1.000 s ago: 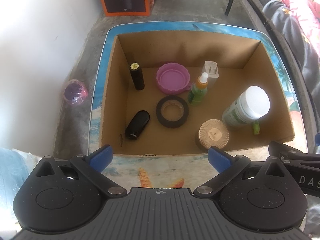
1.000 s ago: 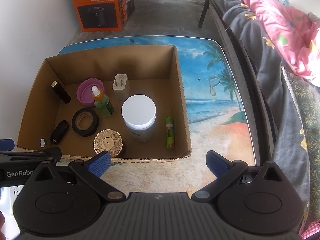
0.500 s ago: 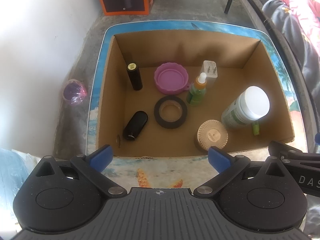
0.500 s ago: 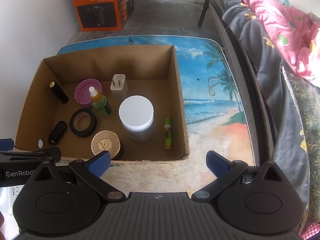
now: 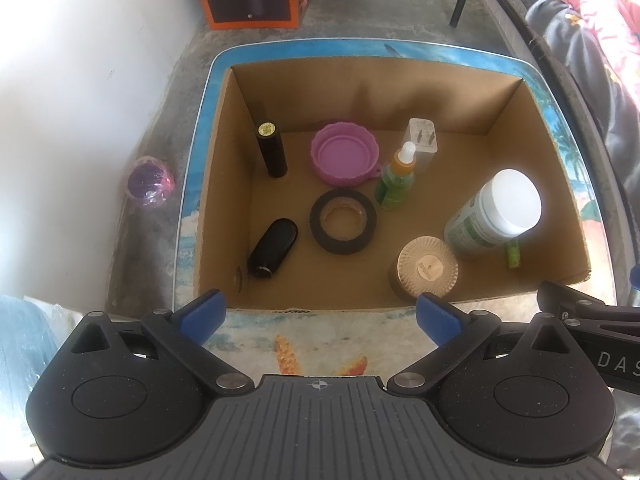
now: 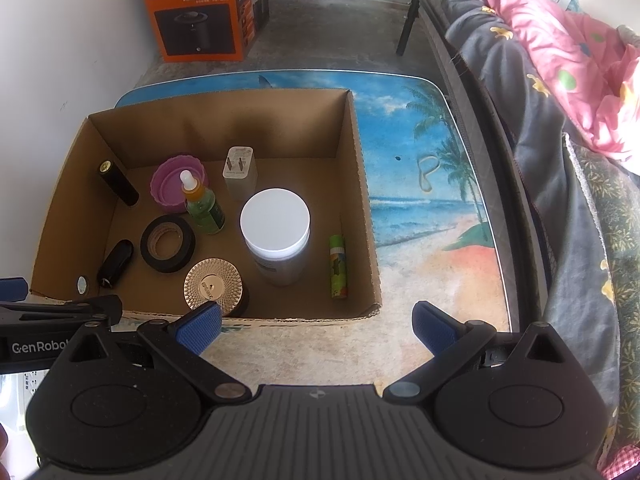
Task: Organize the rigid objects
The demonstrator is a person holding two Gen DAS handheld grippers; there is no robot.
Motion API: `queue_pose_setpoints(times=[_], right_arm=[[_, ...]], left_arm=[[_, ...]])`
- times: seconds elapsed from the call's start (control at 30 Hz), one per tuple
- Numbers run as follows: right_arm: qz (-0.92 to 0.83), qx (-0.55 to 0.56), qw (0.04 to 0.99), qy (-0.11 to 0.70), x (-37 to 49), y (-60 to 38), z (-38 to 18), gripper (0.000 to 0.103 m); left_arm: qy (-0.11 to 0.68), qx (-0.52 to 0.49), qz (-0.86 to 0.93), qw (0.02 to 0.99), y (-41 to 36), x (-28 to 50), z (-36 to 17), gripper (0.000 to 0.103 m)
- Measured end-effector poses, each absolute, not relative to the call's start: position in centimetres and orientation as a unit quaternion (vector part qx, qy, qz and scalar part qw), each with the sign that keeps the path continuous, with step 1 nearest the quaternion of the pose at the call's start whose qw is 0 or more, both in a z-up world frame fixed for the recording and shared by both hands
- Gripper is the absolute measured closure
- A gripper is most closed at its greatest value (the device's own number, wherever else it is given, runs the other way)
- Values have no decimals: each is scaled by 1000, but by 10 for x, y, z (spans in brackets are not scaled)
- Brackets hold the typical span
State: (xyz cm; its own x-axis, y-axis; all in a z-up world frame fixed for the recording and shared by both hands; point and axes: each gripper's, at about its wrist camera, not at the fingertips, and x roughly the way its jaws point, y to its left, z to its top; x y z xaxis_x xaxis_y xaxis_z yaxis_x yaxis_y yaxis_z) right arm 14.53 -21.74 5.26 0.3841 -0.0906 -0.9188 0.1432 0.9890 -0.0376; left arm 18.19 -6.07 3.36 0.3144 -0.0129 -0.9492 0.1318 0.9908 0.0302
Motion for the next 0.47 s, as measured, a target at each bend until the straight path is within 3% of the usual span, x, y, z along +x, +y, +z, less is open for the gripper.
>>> queue_pose_setpoints(times=[0.47], right_arm=[[-71, 24, 831, 551, 145, -216, 51, 0]], left_arm=[[584, 50, -44, 809, -60, 181, 34, 1]])
